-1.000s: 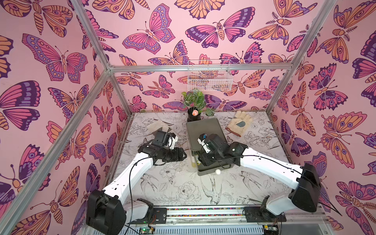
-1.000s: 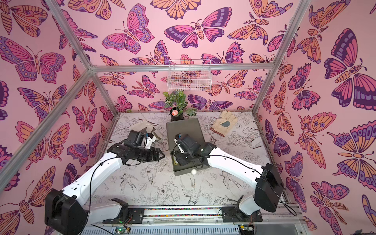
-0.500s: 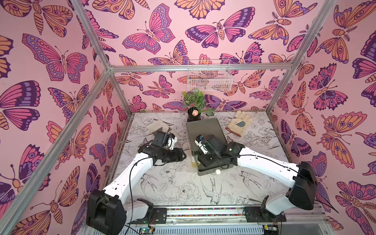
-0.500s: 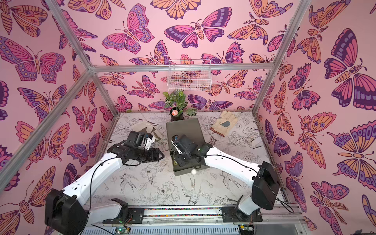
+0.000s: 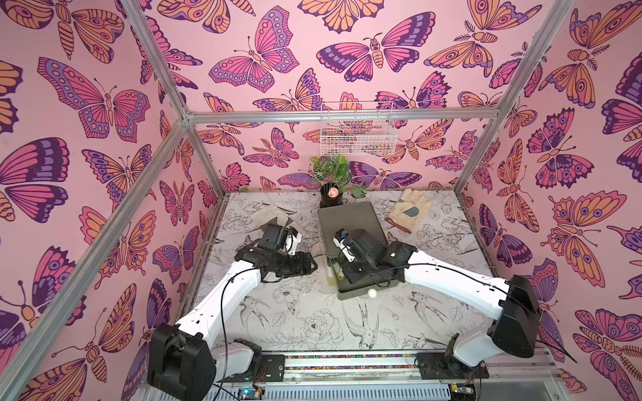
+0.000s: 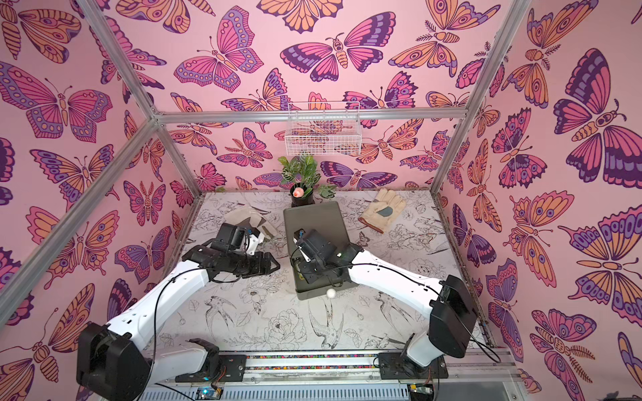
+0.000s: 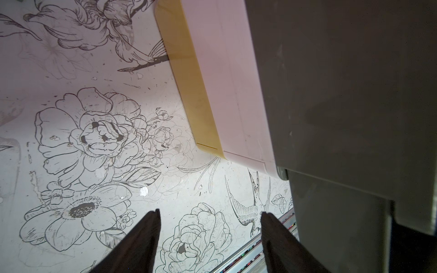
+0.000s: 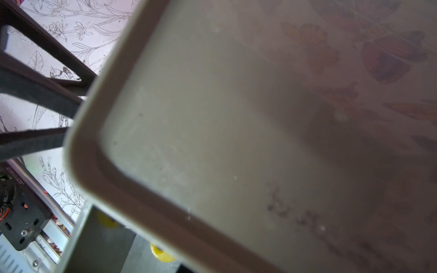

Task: Take the keys out of the drawer
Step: Pick up the key from the drawer.

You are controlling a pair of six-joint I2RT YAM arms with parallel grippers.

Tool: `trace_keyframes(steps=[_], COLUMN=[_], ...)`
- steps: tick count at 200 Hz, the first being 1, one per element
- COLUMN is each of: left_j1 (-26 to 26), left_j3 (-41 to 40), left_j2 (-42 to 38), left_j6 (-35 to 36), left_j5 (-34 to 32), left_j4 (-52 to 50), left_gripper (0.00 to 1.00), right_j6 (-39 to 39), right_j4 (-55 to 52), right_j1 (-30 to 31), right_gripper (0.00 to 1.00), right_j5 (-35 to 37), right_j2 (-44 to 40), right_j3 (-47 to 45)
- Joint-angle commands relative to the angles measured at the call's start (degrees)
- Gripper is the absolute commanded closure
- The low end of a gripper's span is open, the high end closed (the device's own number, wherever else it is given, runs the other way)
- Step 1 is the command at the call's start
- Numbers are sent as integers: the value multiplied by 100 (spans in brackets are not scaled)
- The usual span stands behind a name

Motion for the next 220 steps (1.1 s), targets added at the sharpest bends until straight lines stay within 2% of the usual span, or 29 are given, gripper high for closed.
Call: trace_keyframes(steps=[1, 19, 152, 220], left_j1=[48, 60, 78, 102], left_j3=[-151, -169, -136, 149], left_j2=[-73, -77, -36, -424], left_j6=[-2, 4, 102, -49], left_j5=[105, 105, 250, 456], left_j4=[-31, -21, 120, 229], left_gripper=[27, 27, 27, 27], right_j6=[26, 101, 650, 875], right_j4=[-27, -9, -526, -1196], right_j1=[-17, -17, -16, -57], right_gripper=[90, 100, 100, 100], right_j5=[56, 75, 296, 791], right_j2=[44, -42, -1150, -1666], right_j3=[149, 142, 38, 871])
